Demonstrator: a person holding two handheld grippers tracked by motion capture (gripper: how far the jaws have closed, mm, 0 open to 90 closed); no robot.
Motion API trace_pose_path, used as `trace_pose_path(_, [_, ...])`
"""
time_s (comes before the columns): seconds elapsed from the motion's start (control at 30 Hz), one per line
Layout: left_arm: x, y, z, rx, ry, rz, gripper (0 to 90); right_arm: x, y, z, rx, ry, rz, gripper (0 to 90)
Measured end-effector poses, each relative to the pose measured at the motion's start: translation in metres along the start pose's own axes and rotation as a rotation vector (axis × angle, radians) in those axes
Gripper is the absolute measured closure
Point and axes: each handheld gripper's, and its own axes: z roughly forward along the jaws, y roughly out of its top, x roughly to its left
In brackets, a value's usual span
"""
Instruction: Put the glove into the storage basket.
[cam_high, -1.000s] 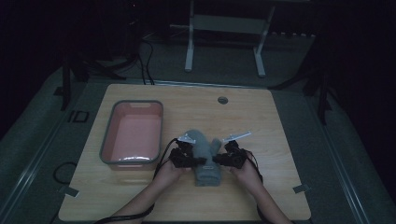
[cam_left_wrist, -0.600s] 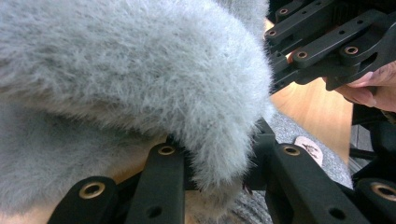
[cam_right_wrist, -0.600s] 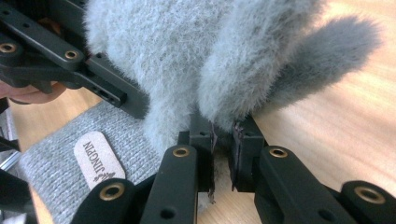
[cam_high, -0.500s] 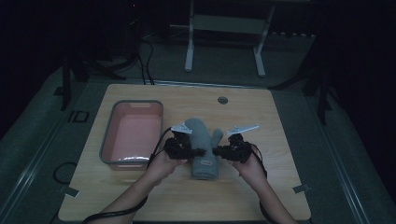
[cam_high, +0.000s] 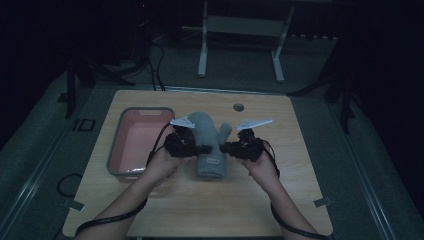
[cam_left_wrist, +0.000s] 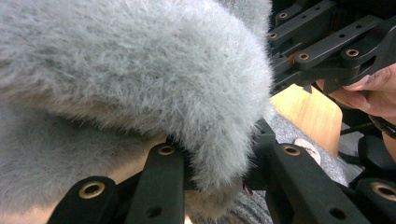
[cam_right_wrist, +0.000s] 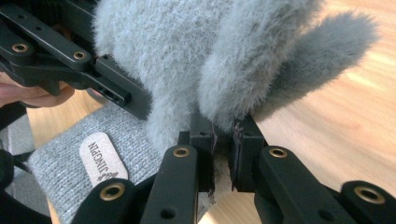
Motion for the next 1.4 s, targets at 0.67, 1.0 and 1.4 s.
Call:
trace_pose_path(0.67, [0.040, -0.002, -0.081, -0.009, 0.116, -0.023, 74.1, 0.037, 0.065, 0.055, 0.000, 0.068, -0.056, 82.0])
trace_pose_path(1.0, [0.067, -0.017, -0.119, -0.015, 0.159, -0.054, 74.1, 0.058, 0.091, 0.092, 0.013, 0.110, -0.067, 81.9])
trace_pose_path(1.4, [0.116, -0.057, -0.113, 0.048, 0.160, -0.158, 73.9, 0.061, 0.090, 0.163, 0.113, 0.120, -0.033, 81.9])
